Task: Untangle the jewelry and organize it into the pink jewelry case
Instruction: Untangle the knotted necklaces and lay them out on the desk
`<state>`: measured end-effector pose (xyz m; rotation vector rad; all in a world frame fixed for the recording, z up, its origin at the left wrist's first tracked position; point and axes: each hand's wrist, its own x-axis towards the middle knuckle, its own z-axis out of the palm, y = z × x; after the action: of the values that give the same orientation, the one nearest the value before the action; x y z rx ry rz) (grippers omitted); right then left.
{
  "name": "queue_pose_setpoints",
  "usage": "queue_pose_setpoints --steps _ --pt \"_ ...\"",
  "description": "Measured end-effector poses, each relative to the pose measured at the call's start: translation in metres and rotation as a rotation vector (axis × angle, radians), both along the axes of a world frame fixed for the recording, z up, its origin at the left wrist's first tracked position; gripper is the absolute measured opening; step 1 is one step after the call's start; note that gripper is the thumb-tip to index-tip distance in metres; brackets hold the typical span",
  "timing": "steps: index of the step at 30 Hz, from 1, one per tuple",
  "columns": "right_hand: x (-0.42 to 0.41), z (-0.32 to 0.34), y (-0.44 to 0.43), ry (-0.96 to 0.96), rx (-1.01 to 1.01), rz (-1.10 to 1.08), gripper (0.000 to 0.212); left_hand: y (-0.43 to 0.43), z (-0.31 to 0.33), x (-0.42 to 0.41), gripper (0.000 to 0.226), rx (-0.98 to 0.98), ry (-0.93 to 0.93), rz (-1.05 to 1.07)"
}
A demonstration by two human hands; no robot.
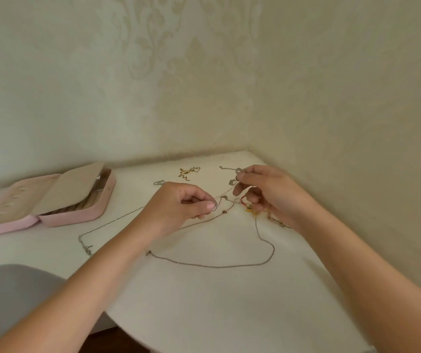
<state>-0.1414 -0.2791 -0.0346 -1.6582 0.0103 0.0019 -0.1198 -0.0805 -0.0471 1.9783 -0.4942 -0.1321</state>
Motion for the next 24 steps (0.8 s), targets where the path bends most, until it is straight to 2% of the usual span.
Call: queue_pose_setpoints --steps 4,9,14,20,23,24 --pt "-0.012 -0.01 0.0 0.098 -0.294 -0.05 0.017 0.039 0.004 -0.017 0.012 0.136 0.008 -0.001" --pt "-0.031 -0.026 0.004 -0.03 -0.795 -0.193 0.02 0.074 -0.002 -0.049 0.01 0.329 0.085 -0.099" --pt "-0.044 -0.035 0.01 0.031 -1.113 -0.069 0.016 0.091 -0.007 -0.071 0.009 0.348 0.136 -0.088" --pt "-0.05 -0.02 0.023 0.054 -1.317 -0.022 0.019 0.098 -0.009 -0.081 0.016 0.354 0.143 -0.101" --pt "-0.045 -0.011 0.033 -0.127 -1.215 0.064 0.005 0.098 -0.008 -0.082 0.013 0.351 0.113 -0.101" --pt "-0.041 -0.008 0.037 -0.178 -1.152 0.145 0.011 0.097 -0.008 -0.081 0.012 0.342 0.105 -0.104"
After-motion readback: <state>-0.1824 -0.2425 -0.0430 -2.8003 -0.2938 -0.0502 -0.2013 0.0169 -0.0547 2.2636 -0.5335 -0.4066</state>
